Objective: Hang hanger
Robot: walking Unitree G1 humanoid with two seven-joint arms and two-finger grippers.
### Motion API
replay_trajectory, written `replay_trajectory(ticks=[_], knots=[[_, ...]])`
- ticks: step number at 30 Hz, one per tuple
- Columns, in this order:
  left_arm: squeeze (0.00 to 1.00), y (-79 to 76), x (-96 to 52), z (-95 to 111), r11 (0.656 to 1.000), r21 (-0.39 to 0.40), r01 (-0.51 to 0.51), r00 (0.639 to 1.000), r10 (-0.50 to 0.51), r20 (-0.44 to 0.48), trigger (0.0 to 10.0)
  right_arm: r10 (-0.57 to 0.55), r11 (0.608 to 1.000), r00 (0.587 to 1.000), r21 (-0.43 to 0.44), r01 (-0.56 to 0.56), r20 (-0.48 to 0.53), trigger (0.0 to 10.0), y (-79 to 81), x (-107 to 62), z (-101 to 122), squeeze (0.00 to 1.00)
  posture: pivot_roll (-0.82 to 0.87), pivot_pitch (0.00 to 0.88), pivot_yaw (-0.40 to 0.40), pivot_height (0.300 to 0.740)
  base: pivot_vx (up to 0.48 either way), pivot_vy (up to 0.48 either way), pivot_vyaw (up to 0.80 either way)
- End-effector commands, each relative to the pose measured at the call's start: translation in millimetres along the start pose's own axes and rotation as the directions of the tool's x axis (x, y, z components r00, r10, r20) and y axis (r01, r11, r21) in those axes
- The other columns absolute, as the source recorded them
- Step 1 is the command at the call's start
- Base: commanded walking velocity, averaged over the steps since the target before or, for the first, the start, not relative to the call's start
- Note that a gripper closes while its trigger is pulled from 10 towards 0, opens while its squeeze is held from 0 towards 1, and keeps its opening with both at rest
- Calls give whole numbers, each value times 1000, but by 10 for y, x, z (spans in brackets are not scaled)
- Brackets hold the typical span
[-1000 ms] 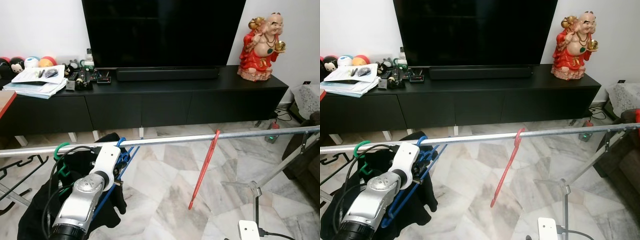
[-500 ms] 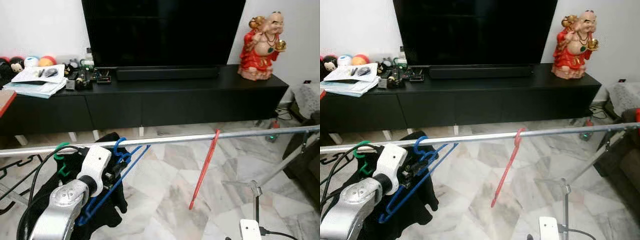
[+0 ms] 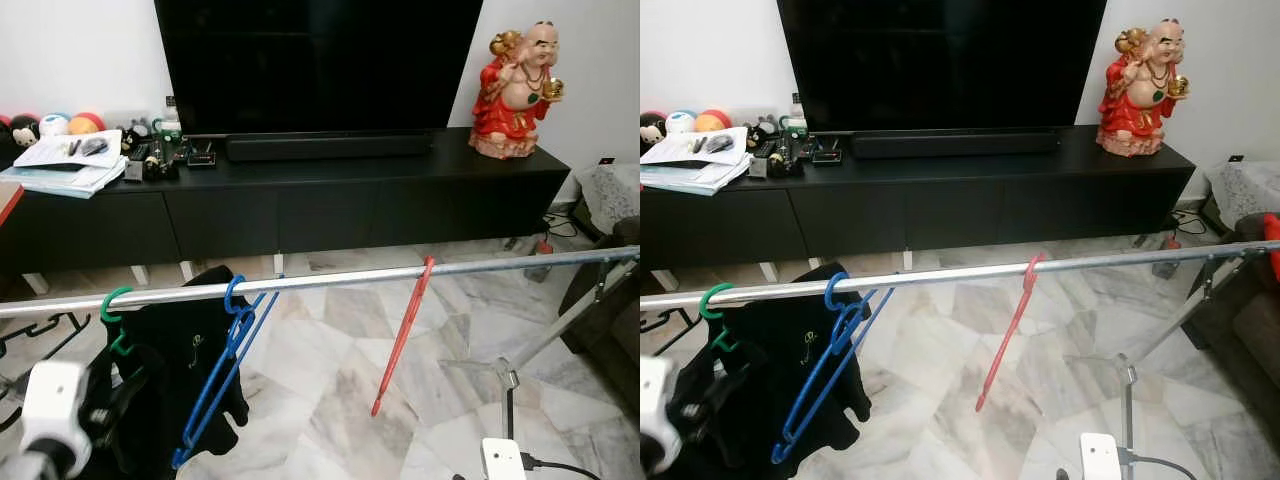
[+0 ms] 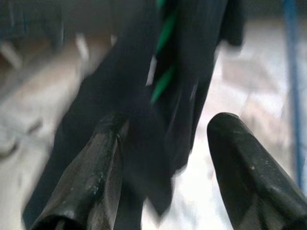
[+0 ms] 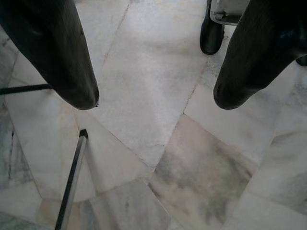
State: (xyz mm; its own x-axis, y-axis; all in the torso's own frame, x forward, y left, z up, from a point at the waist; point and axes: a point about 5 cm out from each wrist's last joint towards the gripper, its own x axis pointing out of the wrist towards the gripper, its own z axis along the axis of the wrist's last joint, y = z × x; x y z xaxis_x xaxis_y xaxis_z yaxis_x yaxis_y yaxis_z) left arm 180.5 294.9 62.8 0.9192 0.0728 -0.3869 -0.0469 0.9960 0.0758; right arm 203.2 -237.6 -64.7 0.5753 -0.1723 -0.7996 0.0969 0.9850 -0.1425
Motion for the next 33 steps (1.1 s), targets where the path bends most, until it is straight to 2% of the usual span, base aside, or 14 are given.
replay_trajectory(ticks=[1, 2, 3, 5, 7, 8, 9, 12, 15, 18, 20, 24, 29, 33], knots=[[0, -31, -12, -174, 1000, 1, 0, 998, 0, -65, 10000, -11, 1000, 1000, -11, 11, -9, 10000, -69, -8, -22, 0, 121, 32, -66, 740, 0, 0, 0], [0, -38, -38, -487, 999, 16, -29, 987, 31, -160, 10000, -10, 1000, 1000, -24, 9, -9, 10000, -110, -13, -32, 0, 114, 38, -80, 740, 0, 0, 0], [0, -48, -46, -656, 999, -4, -50, 977, 48, -209, 10000, -7, 999, 1000, -36, 7, -9, 10000, -137, -17, -37, 0, 113, 39, -82, 740, 0, 0, 0], [0, -53, -50, -757, 997, -31, -73, 970, 64, -235, 10000, -7, 999, 1000, -39, 7, -9, 10000, -156, -20, -43, 0, 106, 37, -89, 740, 0, 0, 0], [0, -200, -84, -1239, 996, -23, -81, 903, 64, -425, 10000, -1, 999, 1000, -53, 1, -4, 10000, -240, -37, -70, 0, 101, 39, -103, 740, 0, 0, 0], [0, -200, -84, -1239, 996, -23, -81, 903, 64, -425, 10000, -1, 999, 1000, -53, 1, -4, 10000, -240, -37, -70, 0, 101, 39, -103, 740, 0, 0, 0], [0, -288, -99, -1360, 999, -8, -50, 878, 40, -477, 10000, 1, 999, 1000, -49, -2, -4, 10000, -273, -45, -89, 0, 99, 38, -105, 740, 0, 0, 0], [0, -426, -94, -1510, 1000, 29, 5, 841, 12, -540, 10000, -3, 1000, 1000, -11, 3, 4, 10000, -325, -63, -137, 0, 80, 37, -98, 740, 0, 0, 0], [0, -510, -72, -1584, 997, 59, 40, 818, 1, -575, 10000, -15, 999, 1000, 34, 15, 7, 10000, -347, -75, -187, 0, 81, 35, -83, 740, 0, 0, 0], [0, -598, 9, -1568, 980, 135, 145, 814, -40, -580, 10000, -42, 992, 999, 120, 42, -1, 10000, -323, -82, -257, 0, 87, 20, -66, 740, 0, 0, 0], [0, -589, 71, -1524, 984, 127, 129, 824, -35, -565, 10000, -36, 990, 999, 133, 36, 0, 10000, -295, -78, -257, 0, 78, 19, -65, 740, 0, 0, 0], [0, -617, 208, -1442, 985, 126, 118, 832, -29, -555, 10000, 19, 996, 1000, 84, -20, 9, 10000, -189, -57, -202, 0, 67, 16, -80, 740, 0, 0, 0], [0, -742, 361, -1352, 988, 100, 119, 843, -47, -536, 10000, 22, 988, 1000, 150, -25, 19, 10000, 35, -27, -150, 0, 51, 0, -31, 740, 0, 0, 0], [0, -790, 392, -1334, 986, 94, 139, 840, -68, -538, 10000, 14, 977, 1000, 214, -19, 27, 10000, 112, -21, -133, 0, 43, 0, -5, 740, 0, 0, 0]])
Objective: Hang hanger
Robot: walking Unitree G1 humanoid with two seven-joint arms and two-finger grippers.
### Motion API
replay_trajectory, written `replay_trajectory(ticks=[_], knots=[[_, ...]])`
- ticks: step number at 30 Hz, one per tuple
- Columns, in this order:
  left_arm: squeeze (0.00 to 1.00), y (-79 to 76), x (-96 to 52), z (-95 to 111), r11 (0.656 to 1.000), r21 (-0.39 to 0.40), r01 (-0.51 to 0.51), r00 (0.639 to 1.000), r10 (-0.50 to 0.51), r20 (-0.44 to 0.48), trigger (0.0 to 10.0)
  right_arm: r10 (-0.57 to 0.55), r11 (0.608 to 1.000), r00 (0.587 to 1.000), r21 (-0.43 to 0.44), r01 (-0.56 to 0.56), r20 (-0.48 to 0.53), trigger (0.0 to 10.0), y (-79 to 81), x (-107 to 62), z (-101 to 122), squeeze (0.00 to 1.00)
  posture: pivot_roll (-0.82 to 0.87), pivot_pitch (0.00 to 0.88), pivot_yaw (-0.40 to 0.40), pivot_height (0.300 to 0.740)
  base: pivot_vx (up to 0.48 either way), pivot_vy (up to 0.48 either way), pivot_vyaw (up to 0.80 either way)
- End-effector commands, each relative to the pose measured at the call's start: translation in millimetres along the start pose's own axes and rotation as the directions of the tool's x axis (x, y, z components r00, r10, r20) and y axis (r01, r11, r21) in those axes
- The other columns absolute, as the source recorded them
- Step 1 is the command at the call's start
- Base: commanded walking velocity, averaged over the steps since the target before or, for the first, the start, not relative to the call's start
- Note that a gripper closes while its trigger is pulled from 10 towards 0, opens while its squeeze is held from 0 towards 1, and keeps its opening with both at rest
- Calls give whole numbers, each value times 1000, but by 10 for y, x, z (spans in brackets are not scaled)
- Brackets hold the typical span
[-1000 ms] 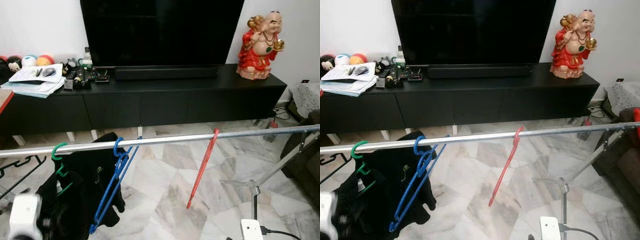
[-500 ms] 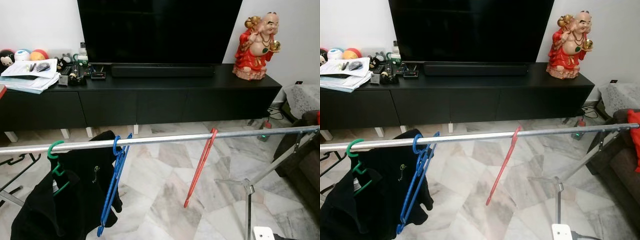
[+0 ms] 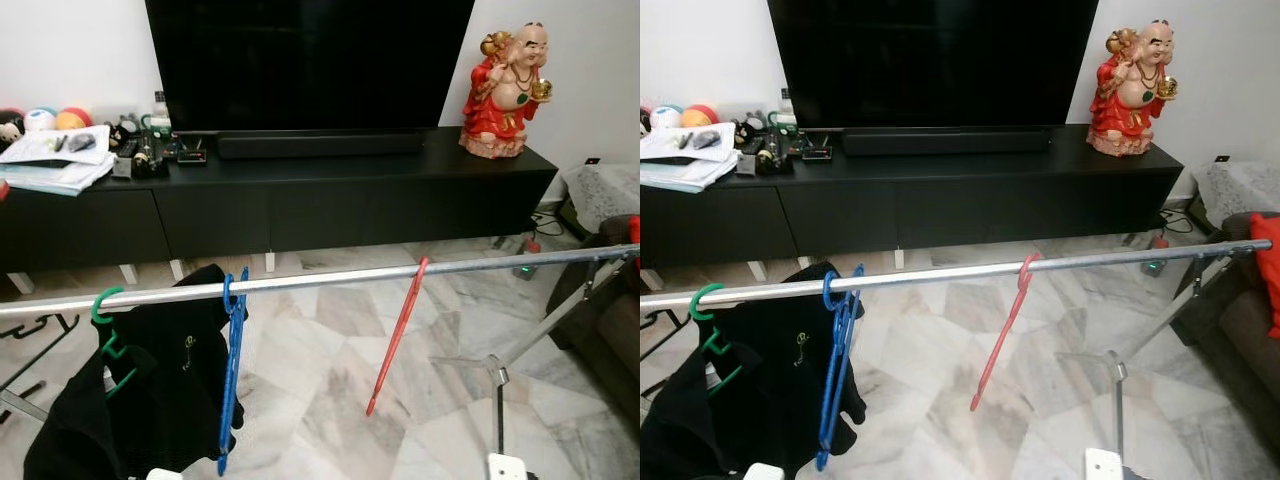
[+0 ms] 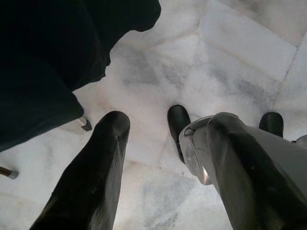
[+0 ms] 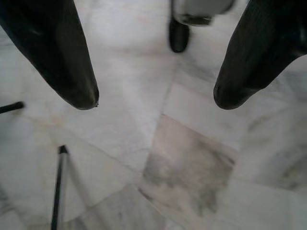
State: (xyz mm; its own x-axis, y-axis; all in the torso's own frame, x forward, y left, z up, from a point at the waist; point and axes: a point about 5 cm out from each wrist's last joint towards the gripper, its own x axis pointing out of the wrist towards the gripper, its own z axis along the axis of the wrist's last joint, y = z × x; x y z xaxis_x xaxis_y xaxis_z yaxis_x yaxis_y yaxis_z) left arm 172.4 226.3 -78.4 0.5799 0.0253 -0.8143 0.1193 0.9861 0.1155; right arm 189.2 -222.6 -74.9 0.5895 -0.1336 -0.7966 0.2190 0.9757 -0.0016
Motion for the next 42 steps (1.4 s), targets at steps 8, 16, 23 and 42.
replay_trajectory(ticks=[8, 16, 23, 42], knots=[[0, 35, 20, 34, 1000, -19, -4, 1000, 4, -21, 10000, 32, 997, 999, 71, -34, 27, 10000, 136, 26, 106, 0, 72, 0, 20, 740, 0, 0, 0], [0, 23, 34, 65, 1000, -26, 0, 1000, 0, -26, 10000, 17, 996, 999, 86, -20, 35, 10000, 196, 37, 152, 0, 34, 0, 40, 740, 0, 0, 0], [0, -42, 46, 67, 999, -54, 3, 1000, -4, -22, 10000, 15, 998, 1000, 61, -17, 27, 10000, 147, 39, 173, 0, 47, 0, 13, 740, -299, 0, 0], [0, -93, 20, -96, 998, -66, 2, 998, -6, -68, 10000, 8, 999, 1000, 37, -9, 23, 10000, 126, 34, 151, 0, 34, 0, 15, 740, -216, 0, 0]])
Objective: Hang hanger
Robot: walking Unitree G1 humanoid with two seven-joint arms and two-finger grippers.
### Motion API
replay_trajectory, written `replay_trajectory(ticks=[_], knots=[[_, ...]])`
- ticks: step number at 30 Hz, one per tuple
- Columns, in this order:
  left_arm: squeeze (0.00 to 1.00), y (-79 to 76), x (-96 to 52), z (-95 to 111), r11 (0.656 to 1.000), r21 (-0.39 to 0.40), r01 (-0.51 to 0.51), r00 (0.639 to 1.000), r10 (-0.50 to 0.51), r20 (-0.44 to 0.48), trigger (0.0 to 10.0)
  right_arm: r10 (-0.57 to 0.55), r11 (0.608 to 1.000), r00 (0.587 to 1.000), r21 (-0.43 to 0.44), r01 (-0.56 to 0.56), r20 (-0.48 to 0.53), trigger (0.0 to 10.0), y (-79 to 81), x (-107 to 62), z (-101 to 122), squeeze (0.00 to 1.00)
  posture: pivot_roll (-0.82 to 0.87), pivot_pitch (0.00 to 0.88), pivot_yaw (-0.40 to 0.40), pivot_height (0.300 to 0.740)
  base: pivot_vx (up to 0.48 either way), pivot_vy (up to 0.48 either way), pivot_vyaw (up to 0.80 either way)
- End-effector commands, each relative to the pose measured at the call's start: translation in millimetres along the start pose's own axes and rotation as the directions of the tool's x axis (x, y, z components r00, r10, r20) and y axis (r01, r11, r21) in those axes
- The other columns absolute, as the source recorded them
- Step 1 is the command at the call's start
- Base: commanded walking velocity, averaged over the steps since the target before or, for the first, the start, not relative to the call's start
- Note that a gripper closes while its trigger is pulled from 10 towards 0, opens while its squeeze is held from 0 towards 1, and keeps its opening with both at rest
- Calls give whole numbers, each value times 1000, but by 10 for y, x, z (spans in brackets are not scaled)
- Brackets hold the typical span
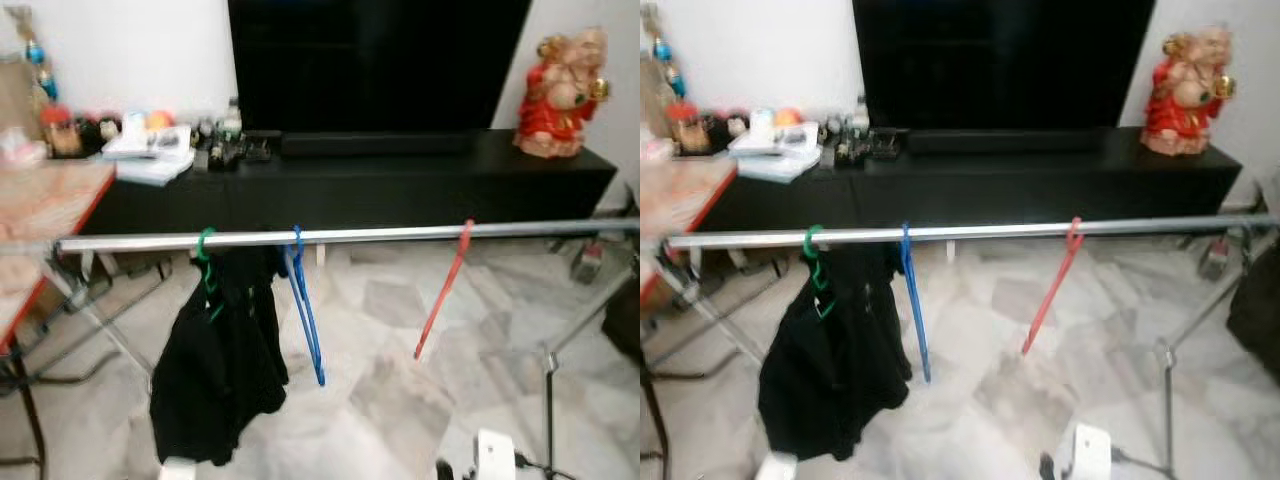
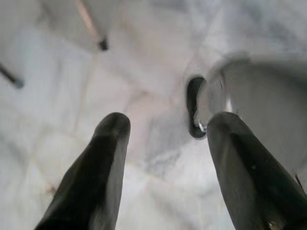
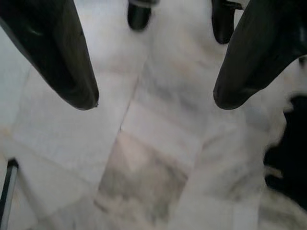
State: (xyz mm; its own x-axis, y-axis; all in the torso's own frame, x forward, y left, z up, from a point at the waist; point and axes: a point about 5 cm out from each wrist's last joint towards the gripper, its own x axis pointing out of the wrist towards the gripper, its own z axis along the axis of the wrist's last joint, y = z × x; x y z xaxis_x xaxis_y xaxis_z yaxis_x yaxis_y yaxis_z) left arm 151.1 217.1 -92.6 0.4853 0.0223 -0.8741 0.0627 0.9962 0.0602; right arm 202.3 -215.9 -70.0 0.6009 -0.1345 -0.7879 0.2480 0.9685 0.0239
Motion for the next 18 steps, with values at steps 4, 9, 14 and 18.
replay_trajectory(ticks=[4, 9, 14, 18], knots=[[0, 27, 12, 121, 1000, 8, -12, 999, 12, 35, 10000, 4, 1000, 1000, -2, -4, 11, 10000, 26, 5, 29, 0, 33, 0, 11, 740, 0, 0, 0], [0, 20, 9, 89, 1000, 7, -13, 1000, 12, 27, 10000, -1, 1000, 1000, -7, 1, 3, 10000, 13, 5, 26, 0, 33, 0, 8, 740, 0, 0, 0], [0, 11, 8, 67, 1000, 14, -10, 1000, 10, 19, 10000, 3, 1000, 1000, -4, -3, 3, 10000, 8, 4, 26, 0, 33, 0, 4, 740, 0, 0, -774], [0, 7, 6, 28, 998, 53, -19, 1000, 19, -1, 10000, 6, 1000, 1000, -9, -6, 2, 10000, 2, 4, 28, 0, 34, 0, 1, 740, 0, -120, -753]])
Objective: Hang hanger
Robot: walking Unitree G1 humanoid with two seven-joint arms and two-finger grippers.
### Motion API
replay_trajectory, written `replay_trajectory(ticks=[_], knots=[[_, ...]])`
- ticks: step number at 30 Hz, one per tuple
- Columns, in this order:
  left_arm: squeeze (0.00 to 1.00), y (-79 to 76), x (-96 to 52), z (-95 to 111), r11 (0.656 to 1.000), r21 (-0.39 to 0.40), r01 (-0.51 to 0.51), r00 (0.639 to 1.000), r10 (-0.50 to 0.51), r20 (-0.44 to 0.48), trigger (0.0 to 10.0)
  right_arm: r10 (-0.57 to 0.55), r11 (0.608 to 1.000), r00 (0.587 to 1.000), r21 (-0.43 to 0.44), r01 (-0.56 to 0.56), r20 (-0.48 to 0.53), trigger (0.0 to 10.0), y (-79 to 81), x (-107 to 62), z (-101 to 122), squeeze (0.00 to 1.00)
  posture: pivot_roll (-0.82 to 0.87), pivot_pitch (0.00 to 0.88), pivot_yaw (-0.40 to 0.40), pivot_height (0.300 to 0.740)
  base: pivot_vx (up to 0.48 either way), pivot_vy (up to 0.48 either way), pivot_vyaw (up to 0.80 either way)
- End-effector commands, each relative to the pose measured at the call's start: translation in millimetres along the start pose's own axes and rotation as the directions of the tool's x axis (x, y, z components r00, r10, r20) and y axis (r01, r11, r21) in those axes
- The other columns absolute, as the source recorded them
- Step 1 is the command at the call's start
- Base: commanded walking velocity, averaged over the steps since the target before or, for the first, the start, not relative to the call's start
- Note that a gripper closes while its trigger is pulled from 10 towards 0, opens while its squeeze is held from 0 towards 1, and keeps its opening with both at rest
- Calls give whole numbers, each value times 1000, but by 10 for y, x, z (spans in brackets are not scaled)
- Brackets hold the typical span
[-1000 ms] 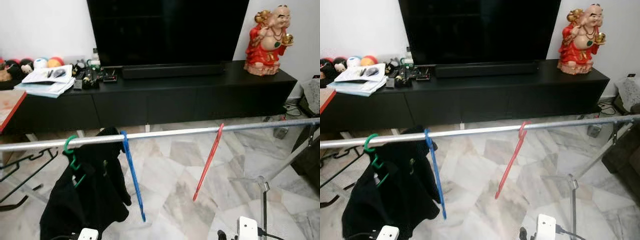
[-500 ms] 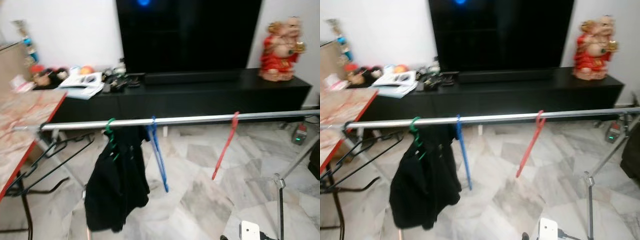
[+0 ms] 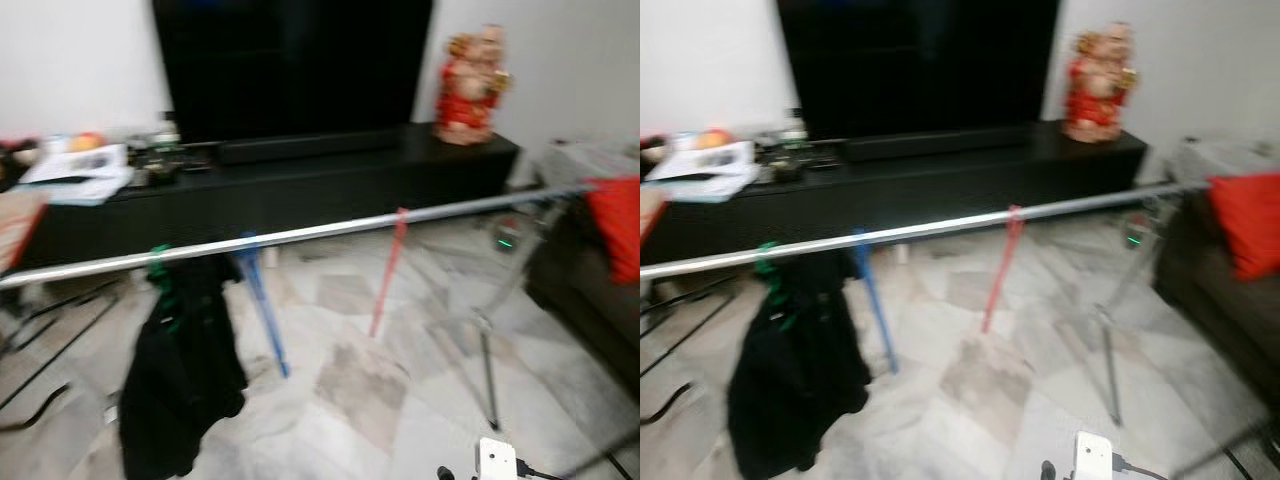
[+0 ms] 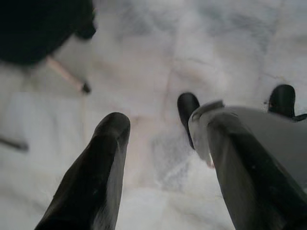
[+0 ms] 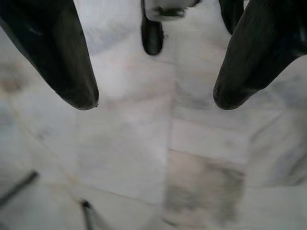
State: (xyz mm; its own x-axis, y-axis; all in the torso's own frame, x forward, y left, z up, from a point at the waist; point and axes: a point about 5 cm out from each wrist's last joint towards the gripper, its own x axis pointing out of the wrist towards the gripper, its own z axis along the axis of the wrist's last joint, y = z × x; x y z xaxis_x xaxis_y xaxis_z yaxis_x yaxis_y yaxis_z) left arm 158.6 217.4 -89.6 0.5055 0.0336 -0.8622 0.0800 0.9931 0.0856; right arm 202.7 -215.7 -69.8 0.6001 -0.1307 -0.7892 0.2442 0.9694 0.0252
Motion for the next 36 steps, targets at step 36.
replay_trajectory(ticks=[36], knots=[[0, -25, -5, -60, 1000, 25, 8, 1000, -7, -22, 10000, 9, 1000, 1000, -15, -9, 2, 10000, 15, 4, 22, 0, 42, 0, 4, 740, 0, -58, -730]])
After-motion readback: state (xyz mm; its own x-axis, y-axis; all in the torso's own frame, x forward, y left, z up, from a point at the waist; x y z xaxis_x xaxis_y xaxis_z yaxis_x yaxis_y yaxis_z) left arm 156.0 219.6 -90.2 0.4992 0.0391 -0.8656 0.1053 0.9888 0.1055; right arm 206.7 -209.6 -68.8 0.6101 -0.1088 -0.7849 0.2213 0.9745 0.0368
